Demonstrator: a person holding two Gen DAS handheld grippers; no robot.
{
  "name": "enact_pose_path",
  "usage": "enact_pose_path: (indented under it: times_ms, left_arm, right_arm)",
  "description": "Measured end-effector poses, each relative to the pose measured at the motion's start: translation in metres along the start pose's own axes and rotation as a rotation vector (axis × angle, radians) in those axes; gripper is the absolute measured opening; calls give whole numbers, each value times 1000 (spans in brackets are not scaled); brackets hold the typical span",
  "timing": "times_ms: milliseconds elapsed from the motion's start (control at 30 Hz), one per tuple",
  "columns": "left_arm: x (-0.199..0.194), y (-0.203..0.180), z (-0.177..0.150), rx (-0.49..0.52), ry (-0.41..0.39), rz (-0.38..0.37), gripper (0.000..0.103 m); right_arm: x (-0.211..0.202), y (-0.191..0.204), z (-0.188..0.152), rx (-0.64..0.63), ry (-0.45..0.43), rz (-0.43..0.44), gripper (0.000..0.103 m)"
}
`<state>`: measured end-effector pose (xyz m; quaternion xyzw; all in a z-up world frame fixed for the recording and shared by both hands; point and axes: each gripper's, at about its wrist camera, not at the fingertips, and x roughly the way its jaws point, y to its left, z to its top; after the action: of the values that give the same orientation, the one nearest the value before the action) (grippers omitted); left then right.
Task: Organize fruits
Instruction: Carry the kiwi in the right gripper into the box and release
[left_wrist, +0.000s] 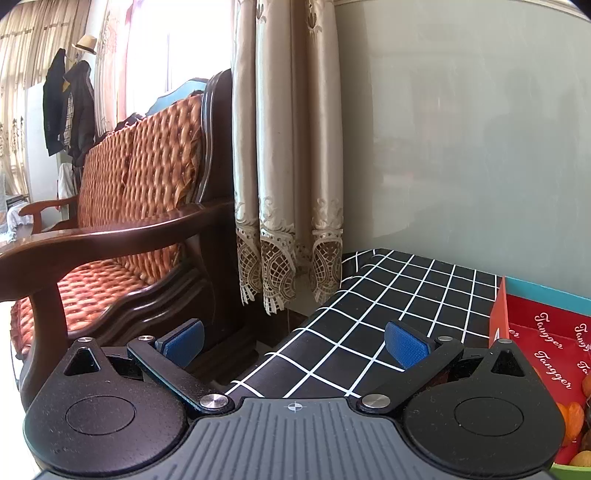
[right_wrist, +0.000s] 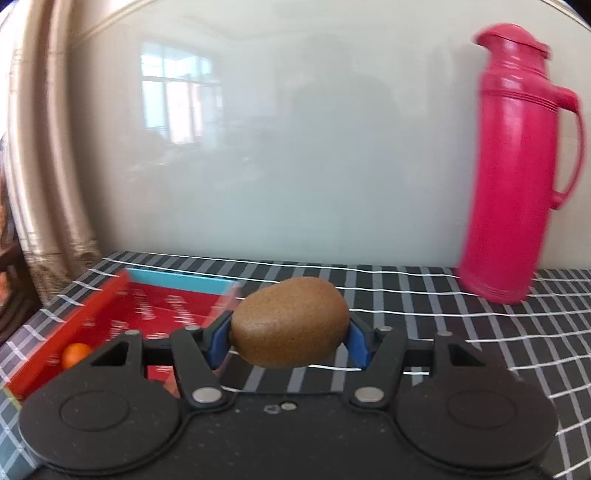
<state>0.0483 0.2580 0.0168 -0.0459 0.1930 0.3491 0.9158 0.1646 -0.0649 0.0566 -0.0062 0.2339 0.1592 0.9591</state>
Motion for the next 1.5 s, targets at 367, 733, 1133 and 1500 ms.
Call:
enact_pose_path:
  times_ms: [367, 733, 1133, 1500]
  left_arm:
    - [2, 4, -3, 25, 7, -6, 103]
    - [1, 6, -5, 47, 7, -25, 103]
    - [-21, -15, 2, 10, 8, -125, 103]
    - [-77, -82, -9, 83, 22, -293, 103]
  right_arm:
    - [39, 82, -8, -56, 58, 123, 61]
    - [51, 96, -12, -58, 91, 84, 80]
    - [-5, 37, -2, -6, -60, -27, 103]
    - [-81, -47, -35, 90, -80, -150, 103]
